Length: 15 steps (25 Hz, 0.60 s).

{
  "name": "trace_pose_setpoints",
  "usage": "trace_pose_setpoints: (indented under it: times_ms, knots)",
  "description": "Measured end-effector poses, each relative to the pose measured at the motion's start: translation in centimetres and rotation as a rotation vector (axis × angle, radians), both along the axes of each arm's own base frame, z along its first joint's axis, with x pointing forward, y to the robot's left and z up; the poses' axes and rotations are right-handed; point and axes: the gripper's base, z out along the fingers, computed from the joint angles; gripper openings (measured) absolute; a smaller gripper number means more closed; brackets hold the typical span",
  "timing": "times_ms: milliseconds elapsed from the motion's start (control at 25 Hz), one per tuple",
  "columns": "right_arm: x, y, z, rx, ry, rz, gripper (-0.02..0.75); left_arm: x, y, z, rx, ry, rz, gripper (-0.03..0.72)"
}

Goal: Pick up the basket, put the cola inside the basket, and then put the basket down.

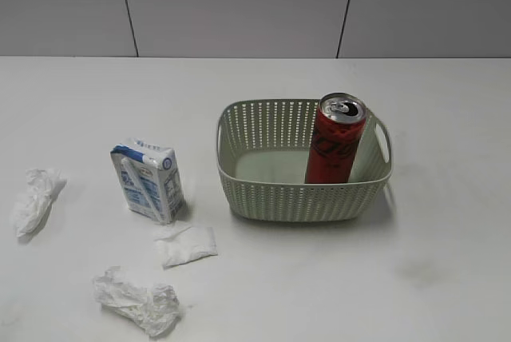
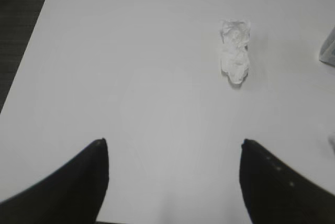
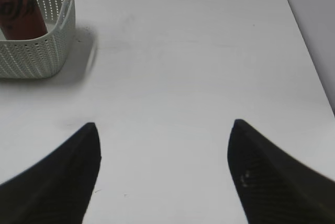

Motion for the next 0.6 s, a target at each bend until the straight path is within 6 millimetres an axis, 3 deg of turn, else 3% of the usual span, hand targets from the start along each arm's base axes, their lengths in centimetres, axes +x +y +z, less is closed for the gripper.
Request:
trace_pose_setpoints:
  times_ms: [240, 600]
  knots:
    - [0.0, 0.0, 0.0, 0.000, 0.000, 0.000, 0.573, 0.2, 0.0, 0.1, 0.007, -0.049, -0.010, 0.587]
    - [0.0, 0.0, 0.0, 0.000, 0.000, 0.000, 0.573, -1.6, 0.1, 0.3, 0.003, -0.159, -0.009, 0.587]
